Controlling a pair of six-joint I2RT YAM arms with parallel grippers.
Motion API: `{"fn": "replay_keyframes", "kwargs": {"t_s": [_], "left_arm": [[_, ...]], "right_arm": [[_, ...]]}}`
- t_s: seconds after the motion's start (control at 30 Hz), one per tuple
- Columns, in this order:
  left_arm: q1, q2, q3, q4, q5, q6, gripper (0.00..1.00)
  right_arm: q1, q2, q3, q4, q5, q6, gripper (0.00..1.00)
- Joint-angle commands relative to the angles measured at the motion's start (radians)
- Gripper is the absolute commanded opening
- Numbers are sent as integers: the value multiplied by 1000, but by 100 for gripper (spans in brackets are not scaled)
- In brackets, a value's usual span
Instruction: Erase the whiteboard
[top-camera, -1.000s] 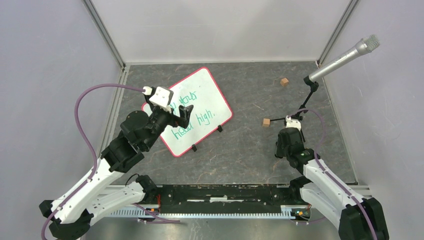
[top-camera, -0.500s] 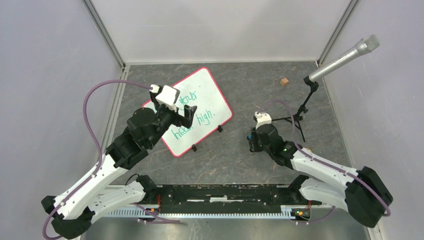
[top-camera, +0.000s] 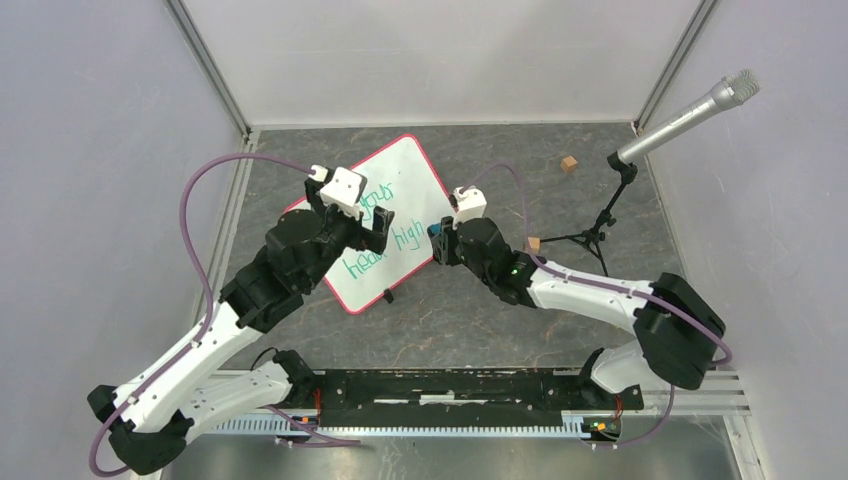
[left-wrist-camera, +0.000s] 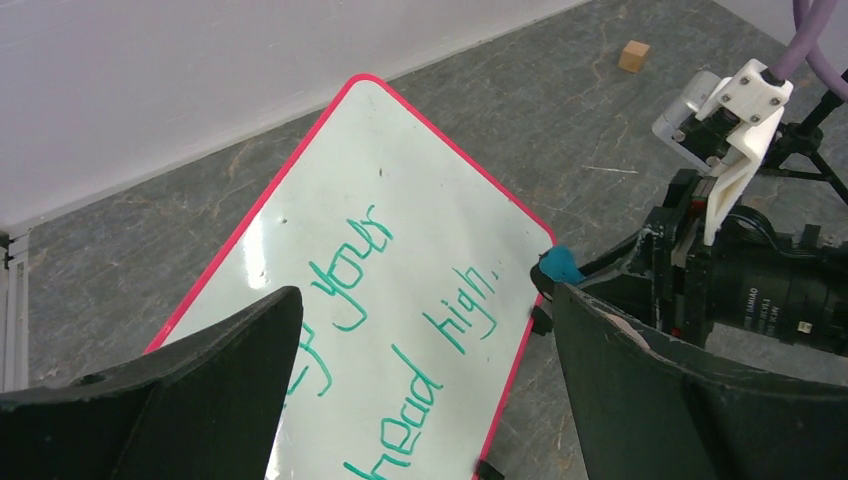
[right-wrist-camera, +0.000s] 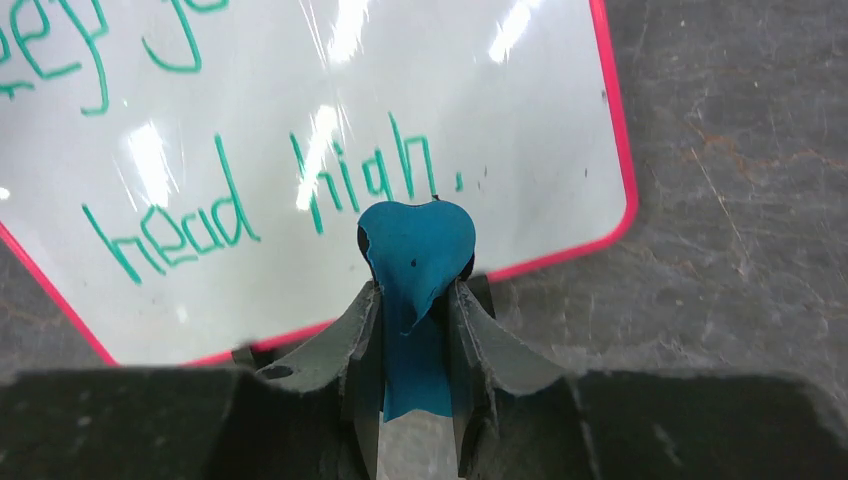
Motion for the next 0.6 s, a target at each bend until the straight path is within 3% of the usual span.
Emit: {"fn": "replay_keyframes", "kwargs": {"t_s": [0.0,0.37,0.57], "left_arm": [[8,11,28,22,-12,-21,100],[48,78,20,32,-83,-63,100],[197,140,43,21,-8,-159,100]], "right_arm": [[-1,77,66,181,70,-14,24],[-6,296,239,491,109,-174,25],[-42,350,279,545,26,-227,26]]}}
